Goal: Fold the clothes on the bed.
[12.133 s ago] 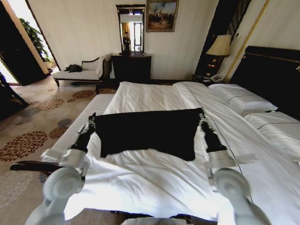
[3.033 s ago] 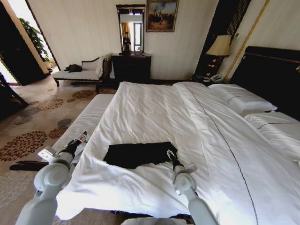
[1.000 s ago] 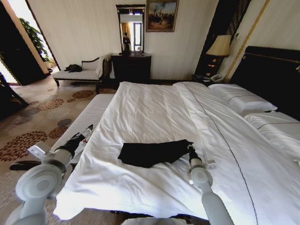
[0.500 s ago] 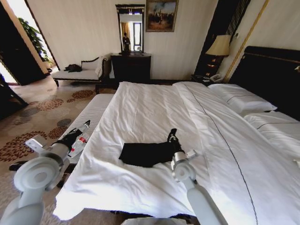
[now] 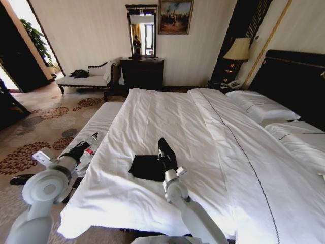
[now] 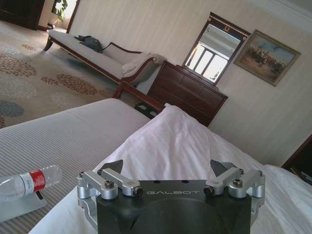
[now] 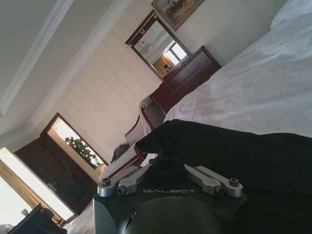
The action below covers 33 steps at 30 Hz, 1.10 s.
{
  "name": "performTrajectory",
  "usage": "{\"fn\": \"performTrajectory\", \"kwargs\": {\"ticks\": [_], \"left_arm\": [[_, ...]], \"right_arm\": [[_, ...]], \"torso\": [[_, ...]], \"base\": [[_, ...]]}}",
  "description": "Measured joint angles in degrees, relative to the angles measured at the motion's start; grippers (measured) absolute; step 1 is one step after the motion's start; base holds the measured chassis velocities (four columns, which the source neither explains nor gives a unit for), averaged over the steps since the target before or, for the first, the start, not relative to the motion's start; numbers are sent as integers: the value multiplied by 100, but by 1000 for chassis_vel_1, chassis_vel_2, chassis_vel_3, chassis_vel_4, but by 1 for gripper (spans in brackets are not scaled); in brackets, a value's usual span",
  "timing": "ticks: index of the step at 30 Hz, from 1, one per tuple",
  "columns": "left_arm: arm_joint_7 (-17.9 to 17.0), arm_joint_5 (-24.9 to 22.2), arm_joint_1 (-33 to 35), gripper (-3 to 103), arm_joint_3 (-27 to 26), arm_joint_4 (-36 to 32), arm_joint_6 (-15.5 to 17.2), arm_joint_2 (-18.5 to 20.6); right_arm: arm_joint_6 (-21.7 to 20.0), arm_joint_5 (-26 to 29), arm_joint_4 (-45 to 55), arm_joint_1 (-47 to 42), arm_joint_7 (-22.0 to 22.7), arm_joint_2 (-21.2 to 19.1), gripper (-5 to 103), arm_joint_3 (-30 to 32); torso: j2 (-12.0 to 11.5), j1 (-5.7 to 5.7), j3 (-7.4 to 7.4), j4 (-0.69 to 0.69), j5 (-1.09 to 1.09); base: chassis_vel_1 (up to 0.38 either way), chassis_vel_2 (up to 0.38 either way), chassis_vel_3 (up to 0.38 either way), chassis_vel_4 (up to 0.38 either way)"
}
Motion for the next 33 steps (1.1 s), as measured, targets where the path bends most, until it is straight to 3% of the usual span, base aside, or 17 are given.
{"fn": "performTrajectory", "kwargs": {"ticks": [10, 17, 33], "left_arm": [[-17, 5, 68, 100, -67, -21, -3, -37], [-19, 74, 114, 100, -46, -37, -3, -67], [-25, 228, 182, 100, -12, -73, -4, -131]], "right_arm": [[244, -377, -519, -56, -306, 147, 3, -447], [292, -185, -488, -103, -340, 253, 3, -569], [366, -294, -842, -36, -421, 389, 3, -766]], "torso": [[0, 0, 0, 0, 0], [0, 0, 0, -1, 0], [0, 0, 0, 2, -5]], "base": [[0, 0, 0, 0], [0, 0, 0, 0], [0, 0, 0, 0]]}}
